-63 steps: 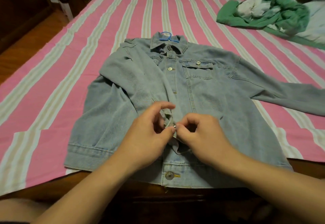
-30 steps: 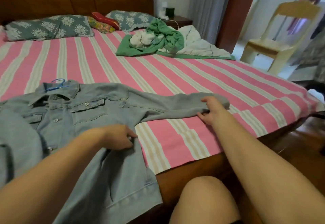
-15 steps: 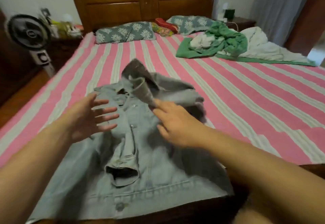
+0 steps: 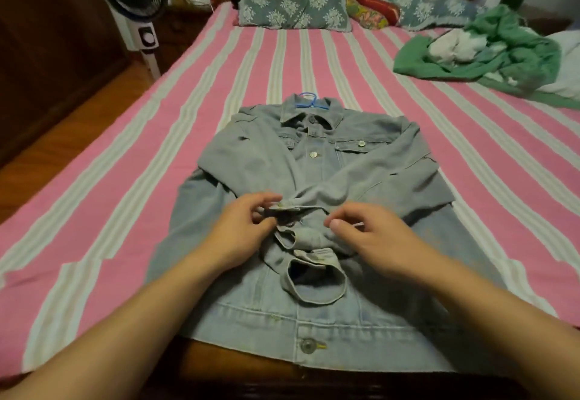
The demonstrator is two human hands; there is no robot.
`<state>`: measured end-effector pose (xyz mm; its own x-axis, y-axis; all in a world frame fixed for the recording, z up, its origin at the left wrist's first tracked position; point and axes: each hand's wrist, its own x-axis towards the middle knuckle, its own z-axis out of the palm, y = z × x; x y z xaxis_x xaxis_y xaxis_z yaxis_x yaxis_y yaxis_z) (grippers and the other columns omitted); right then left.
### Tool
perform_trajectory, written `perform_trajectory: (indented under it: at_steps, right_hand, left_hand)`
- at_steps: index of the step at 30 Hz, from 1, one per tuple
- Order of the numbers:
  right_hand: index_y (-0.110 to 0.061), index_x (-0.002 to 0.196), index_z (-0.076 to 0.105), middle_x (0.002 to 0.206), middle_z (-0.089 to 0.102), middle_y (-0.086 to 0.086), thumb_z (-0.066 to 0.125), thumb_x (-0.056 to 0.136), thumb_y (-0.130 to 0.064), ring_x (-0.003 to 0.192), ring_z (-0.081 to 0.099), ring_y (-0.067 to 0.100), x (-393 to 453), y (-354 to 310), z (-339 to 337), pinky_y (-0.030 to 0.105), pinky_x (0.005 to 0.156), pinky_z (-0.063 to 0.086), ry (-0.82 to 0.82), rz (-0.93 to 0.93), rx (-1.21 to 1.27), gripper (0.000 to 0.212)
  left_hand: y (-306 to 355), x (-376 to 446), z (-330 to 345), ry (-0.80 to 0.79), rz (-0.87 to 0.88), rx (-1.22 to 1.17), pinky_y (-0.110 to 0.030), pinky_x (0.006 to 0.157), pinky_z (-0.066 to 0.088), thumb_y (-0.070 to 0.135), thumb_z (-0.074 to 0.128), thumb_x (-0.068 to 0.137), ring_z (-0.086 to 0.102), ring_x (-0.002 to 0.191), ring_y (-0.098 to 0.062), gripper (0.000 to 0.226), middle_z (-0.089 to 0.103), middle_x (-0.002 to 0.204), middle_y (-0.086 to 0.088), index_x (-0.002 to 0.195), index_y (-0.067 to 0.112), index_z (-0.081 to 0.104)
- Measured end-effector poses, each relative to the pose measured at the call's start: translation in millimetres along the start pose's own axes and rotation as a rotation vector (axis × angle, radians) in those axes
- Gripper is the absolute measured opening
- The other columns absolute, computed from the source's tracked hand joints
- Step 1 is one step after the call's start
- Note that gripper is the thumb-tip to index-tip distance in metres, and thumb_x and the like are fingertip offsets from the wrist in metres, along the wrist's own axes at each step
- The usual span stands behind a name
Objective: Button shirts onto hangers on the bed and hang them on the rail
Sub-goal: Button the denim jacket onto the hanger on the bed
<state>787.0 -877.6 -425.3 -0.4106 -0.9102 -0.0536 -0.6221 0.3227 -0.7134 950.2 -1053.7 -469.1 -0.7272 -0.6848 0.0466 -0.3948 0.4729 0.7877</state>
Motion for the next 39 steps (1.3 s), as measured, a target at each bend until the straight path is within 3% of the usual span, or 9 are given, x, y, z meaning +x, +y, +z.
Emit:
perform_trajectory:
  at_steps: [7, 12, 17, 19, 21, 24, 28, 34, 39]
  right_hand:
    - [-0.034, 0.123, 0.053, 0.118, 0.051, -0.021, 0.058, 0.074, -0.074, 0.112, 0.048, -0.002, -16, -4, 44, 0.021, 0.096, 0.041, 0.148, -0.041, -0.12, 0.063]
    - [-0.026, 0.099, 0.075, 0.096, 0.064, -0.011, 0.07, 0.089, -0.014, 0.088, 0.057, 0.001, -3, 3, 21, 0.022, 0.085, 0.047, 0.356, -0.166, -0.136, 0.016]
    - [-0.025, 0.091, 0.074, 0.084, 0.065, -0.014, 0.065, 0.091, -0.01, 0.073, 0.06, 0.002, -15, -14, -39, 0.009, 0.065, 0.04, 0.636, -0.208, 0.034, 0.017]
    - [-0.03, 0.094, 0.068, 0.089, 0.062, -0.014, 0.064, 0.09, -0.035, 0.081, 0.06, 0.003, -21, -22, -26, 0.014, 0.069, 0.044, 0.541, -0.179, 0.084, 0.008]
    - [-0.037, 0.111, 0.057, 0.107, 0.055, -0.021, 0.057, 0.078, -0.066, 0.1, 0.056, -0.002, -27, -27, 7, 0.019, 0.086, 0.046, 0.288, -0.06, 0.057, 0.044]
    - [-0.043, 0.138, 0.038, 0.127, 0.041, -0.018, 0.063, 0.082, -0.061, 0.122, 0.047, 0.005, -29, -18, 40, 0.026, 0.104, 0.041, 0.075, -0.057, -0.168, 0.064]
    - [-0.036, 0.143, 0.05, 0.135, 0.054, -0.014, 0.076, 0.087, -0.033, 0.127, 0.051, 0.01, -21, -8, 10, 0.022, 0.106, 0.037, 0.06, -0.046, -0.28, 0.062]
    - [-0.032, 0.112, 0.069, 0.099, 0.063, -0.019, 0.072, 0.09, -0.036, 0.087, 0.056, -0.003, -33, -10, -26, 0.01, 0.078, 0.04, 0.41, -0.257, -0.219, 0.023]
    - [-0.03, 0.106, 0.056, 0.102, 0.05, -0.015, 0.033, 0.091, -0.06, 0.102, 0.056, 0.012, -43, 5, 5, 0.034, 0.087, 0.049, -0.247, -0.193, -0.553, 0.041]
  left_hand:
    - [41, 2, 10, 0.058, 0.147, -0.154, -0.034, 0.073, 0.057, 0.018, 0.071, 0.093, 0.071, 0.075, -0.014, 0.012, 0.077, 0.082, 0.006, 0.098, 0.025, 0.079]
    - [71, -3, -2, 0.139, -0.05, -0.518, -0.032, 0.056, 0.051, 0.007, 0.065, 0.096, 0.059, 0.052, -0.018, 0.009, 0.067, 0.075, -0.019, 0.096, 0.007, 0.074]
    - [83, -13, -16, 0.127, -0.327, -1.018, -0.021, 0.047, 0.05, 0.001, 0.061, 0.094, 0.057, 0.049, -0.013, 0.008, 0.058, 0.072, -0.006, 0.099, 0.007, 0.065]
    - [82, -21, -13, 0.099, -0.419, -1.162, -0.02, 0.046, 0.052, -0.001, 0.06, 0.093, 0.059, 0.049, -0.013, 0.013, 0.057, 0.064, -0.005, 0.092, 0.012, 0.056]
    - [79, -31, -6, 0.064, -0.46, -1.219, -0.022, 0.047, 0.055, -0.003, 0.059, 0.093, 0.062, 0.049, -0.015, 0.017, 0.058, 0.062, -0.006, 0.092, 0.013, 0.051]
    - [64, -36, 4, 0.047, -0.481, -1.015, -0.024, 0.047, 0.054, -0.003, 0.058, 0.094, 0.062, 0.05, -0.019, 0.013, 0.058, 0.062, -0.007, 0.094, 0.009, 0.054]
    - [46, -35, 4, 0.144, -0.319, -0.504, -0.029, 0.053, 0.048, -0.003, 0.061, 0.093, 0.06, 0.049, -0.019, 0.012, 0.057, 0.063, -0.011, 0.085, 0.006, 0.06]
    - [54, -42, 11, 0.095, -0.162, -0.336, -0.026, 0.05, 0.047, -0.002, 0.063, 0.09, 0.056, 0.048, -0.014, 0.008, 0.053, 0.066, -0.024, 0.083, -0.001, 0.061]
    - [42, -37, 16, 0.081, -0.277, -0.493, -0.021, 0.045, 0.04, 0.005, 0.064, 0.095, 0.054, 0.049, -0.016, 0.019, 0.052, 0.066, -0.014, 0.088, -0.012, 0.059]
